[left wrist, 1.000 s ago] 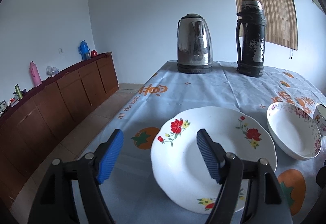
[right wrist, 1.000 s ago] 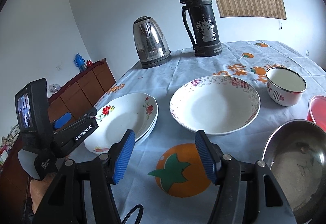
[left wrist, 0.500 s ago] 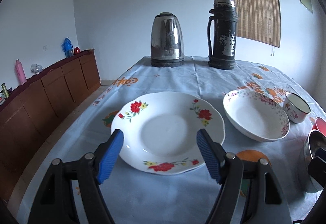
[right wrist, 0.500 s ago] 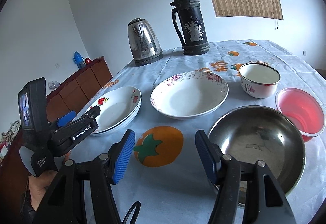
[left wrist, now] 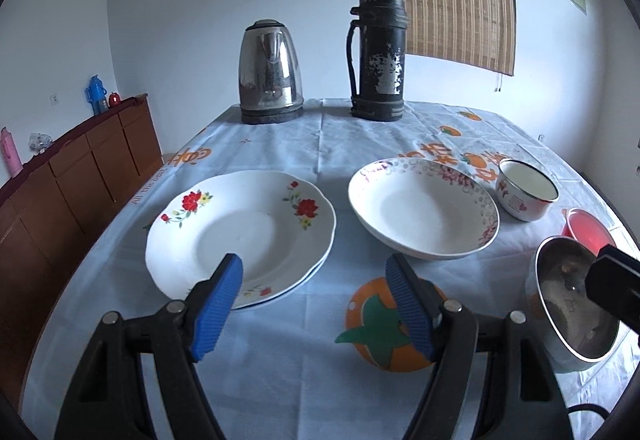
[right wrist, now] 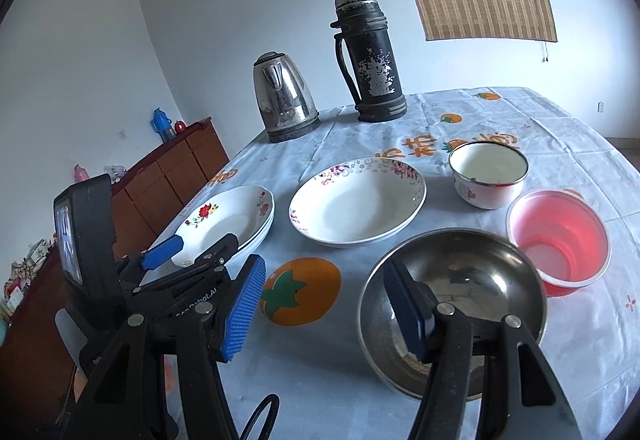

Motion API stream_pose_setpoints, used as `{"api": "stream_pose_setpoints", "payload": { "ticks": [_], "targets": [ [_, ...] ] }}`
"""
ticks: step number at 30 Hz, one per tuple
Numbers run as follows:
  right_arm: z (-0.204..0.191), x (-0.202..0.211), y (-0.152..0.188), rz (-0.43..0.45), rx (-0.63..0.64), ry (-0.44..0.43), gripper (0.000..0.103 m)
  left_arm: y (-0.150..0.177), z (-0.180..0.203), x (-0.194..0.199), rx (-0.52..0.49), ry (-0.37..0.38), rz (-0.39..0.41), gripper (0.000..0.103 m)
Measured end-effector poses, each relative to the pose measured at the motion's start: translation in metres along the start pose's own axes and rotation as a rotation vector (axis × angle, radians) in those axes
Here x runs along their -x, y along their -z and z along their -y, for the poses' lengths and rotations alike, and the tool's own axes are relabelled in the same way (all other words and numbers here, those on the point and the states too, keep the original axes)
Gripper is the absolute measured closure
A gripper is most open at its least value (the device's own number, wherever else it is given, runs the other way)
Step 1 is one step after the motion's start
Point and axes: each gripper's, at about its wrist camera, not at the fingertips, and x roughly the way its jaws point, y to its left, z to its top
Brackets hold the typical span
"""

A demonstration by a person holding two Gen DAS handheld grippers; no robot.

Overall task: Organize plates and bowls
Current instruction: 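Move the left gripper to the pink-rimmed white bowl and grasp its rim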

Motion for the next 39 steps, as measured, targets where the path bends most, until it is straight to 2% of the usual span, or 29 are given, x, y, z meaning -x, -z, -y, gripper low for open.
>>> {"api": "stream_pose_setpoints", "payload": {
  "ticks": [8,12,19,28,33,37,39],
  "targets": [
    [0.028,0.000,-0.034,-0.084,-0.015,0.005,0.040,-0.028,0.008,-0.009,-0.013,0.029,-0.083,0.028],
    [0.045,-0.013,-0.053,-0.134,-0.058,0.028,0.040,-0.045,0.012,-0.017,-0.024,0.049,-0.113,0.028],
    [0.072,-0.046,-0.078,-0.232,-0.172,-0.003,0.043,-0.073,0.020,-0.040,-0.044,0.049,-0.150,0.028],
    [0.079,-0.073,-0.091,-0.288,-0.207,0.002,0.044,-0.087,0.028,-0.069,-0.051,0.056,-0.195,0.028],
    [0.085,-0.093,-0.096,-0.350,-0.252,-0.014,0.056,-0.099,0.029,-0.090,-0.056,0.073,-0.250,0.028],
    [0.091,-0.109,-0.098,-0.394,-0.297,-0.021,0.056,-0.109,0.026,-0.103,-0.061,0.092,-0.275,0.029],
    [0.091,-0.115,-0.100,-0.400,-0.278,-0.001,0.056,-0.112,0.026,-0.112,-0.067,0.088,-0.291,0.029]
  ]
}}
